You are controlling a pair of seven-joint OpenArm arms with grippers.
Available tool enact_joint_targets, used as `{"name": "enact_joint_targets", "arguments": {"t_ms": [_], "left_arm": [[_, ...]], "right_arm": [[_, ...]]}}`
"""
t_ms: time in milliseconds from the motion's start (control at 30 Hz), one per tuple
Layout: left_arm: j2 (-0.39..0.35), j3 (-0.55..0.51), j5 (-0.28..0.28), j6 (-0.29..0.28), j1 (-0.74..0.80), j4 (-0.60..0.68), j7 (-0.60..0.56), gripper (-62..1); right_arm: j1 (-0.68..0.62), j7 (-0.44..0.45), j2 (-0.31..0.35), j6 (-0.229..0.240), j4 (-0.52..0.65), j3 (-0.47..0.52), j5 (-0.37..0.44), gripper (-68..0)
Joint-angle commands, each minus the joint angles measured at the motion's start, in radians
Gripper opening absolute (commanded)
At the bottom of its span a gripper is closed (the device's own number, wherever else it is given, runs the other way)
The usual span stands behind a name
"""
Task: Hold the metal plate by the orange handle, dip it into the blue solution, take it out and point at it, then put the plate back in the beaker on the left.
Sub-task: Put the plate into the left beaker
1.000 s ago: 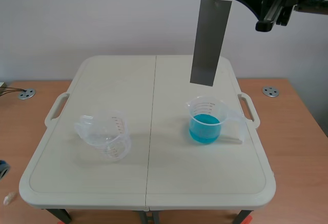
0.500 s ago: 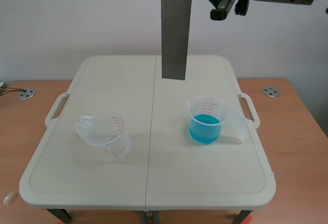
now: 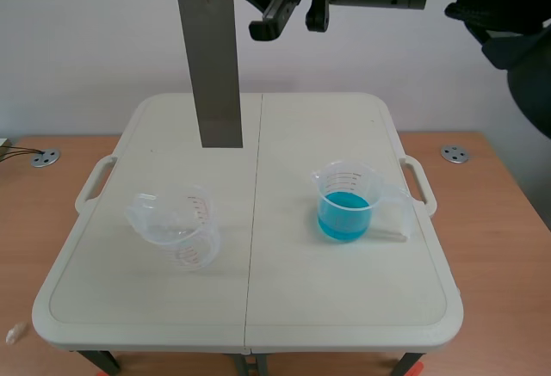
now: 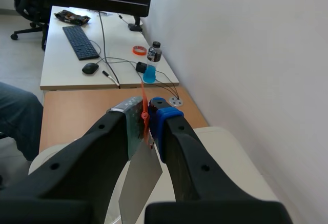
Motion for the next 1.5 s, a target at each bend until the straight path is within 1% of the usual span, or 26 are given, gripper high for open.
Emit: {"name": "enact_joint_targets", "arguments": {"t_ms": [0, 67, 167, 333, 467, 533, 667, 967, 1167, 1467], "left_arm": [[0.005, 0.01, 0.017, 0.001, -0.022, -0.014, -0.003, -58.3], [0.005, 0.021, 0.035, 0.001, -0.053, -0.059, -0.002, -58.3], [0.005, 0.035, 0.04, 0.002, -0.089, -0.121, 0.002, -58.3], [0.005, 0.064, 0.039, 0.002, -0.103, -0.171, -0.002, -58.3], [0.005, 0.085, 0.039, 0.002, -0.103, -0.183, -0.006, -58.3], [0.005, 0.09, 0.039, 0.002, -0.103, -0.185, -0.006, -58.3], [0.005, 0.094, 0.039, 0.002, -0.103, -0.185, -0.005, -58.3], [0.005, 0.094, 0.039, 0.002, -0.103, -0.185, -0.005, -58.3], [0.005, 0.094, 0.039, 0.002, -0.103, -0.185, -0.005, -58.3], [0.004, 0.094, 0.039, 0.006, -0.103, -0.185, -0.005, -58.3]], "right_arm": [[0.034, 0.006, -0.014, 0.007, 0.016, -0.015, 0.013, -66.2], [0.038, -0.001, -0.031, 0.004, 0.016, -0.034, 0.005, -66.2], [0.04, -0.007, -0.056, -0.016, 0.016, -0.056, -0.002, -66.2], [0.04, -0.008, -0.1, -0.016, 0.016, -0.08, -0.032, -66.2], [0.046, -0.008, -0.132, -0.021, 0.016, -0.099, -0.06, -66.2], [0.051, -0.008, -0.146, -0.042, 0.015, -0.109, -0.073, -66.2], [0.056, -0.007, -0.174, -0.043, -0.004, -0.119, -0.077, -66.2], [0.06, -0.006, -0.243, -0.042, -0.099, -0.121, -0.101, -66.2], [0.085, 0.008, -0.265, -0.041, -0.176, -0.121, -0.104, -66.2], [0.086, 0.058, -0.266, -0.03, -0.261, -0.121, -0.112, -66.2]]}}
